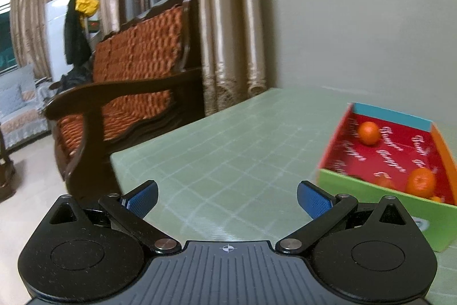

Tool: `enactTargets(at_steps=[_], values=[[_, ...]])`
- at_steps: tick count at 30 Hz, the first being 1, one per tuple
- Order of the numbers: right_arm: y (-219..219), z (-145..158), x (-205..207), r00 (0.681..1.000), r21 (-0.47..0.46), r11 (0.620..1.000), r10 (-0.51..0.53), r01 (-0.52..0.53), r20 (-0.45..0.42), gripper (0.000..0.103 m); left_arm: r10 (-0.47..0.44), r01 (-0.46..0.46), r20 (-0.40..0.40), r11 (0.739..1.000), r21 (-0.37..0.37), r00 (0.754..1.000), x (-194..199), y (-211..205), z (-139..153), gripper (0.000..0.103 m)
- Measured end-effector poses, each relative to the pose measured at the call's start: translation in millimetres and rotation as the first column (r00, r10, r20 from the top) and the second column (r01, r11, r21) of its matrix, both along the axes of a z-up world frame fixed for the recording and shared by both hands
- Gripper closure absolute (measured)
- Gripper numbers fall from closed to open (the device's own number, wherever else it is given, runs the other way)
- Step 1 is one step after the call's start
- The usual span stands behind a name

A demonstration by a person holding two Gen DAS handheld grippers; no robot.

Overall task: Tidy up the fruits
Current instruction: 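Release the cut red fruit from the right gripper into the box, then move the open left gripper to the mandarin on the table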

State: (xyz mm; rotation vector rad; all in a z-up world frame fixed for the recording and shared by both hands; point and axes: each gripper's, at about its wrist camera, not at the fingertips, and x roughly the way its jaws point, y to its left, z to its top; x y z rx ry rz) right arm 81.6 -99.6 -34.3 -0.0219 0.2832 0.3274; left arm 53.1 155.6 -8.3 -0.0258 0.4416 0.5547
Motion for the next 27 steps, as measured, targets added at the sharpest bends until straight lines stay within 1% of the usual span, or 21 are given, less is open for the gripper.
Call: enactTargets(at_steps=[7, 16, 22, 25, 27], values=[[-40, -3, -3, 0.993, 0.025, 0.993, -0.118, 0.119, -0.027, 0.016, -0.08, 0.08, 0.01, 0.997, 0.014, 0.997, 10, -36, 4, 0.0], [-88, -9, -10, 0.963, 0.051, 0.963, -0.262, 0.265, -0.063, 0.016, -0.2, 0.199, 0.026, 0.979, 0.047, 0.979, 21, -83, 8, 0.0], [-115, -12, -15, 0.94, 0.065, 0.939, -0.332, 0.337, -0.076, 0.016, -0.297, 0.294, 0.042, 0.953, 0.072, 0.954, 27, -118, 13, 0.0], [-129, -14, -18, 0.928, 0.07, 0.926, -0.365, 0.37, -0.082, 0.015, -0.357, 0.354, 0.035, 0.932, 0.084, 0.933, 33, -139, 16, 0.0], [-137, -15, -21, 0.92, 0.075, 0.919, -0.382, 0.388, -0.087, 0.015, -0.402, 0.398, 0.031, 0.913, 0.086, 0.915, 37, -153, 18, 0.0]])
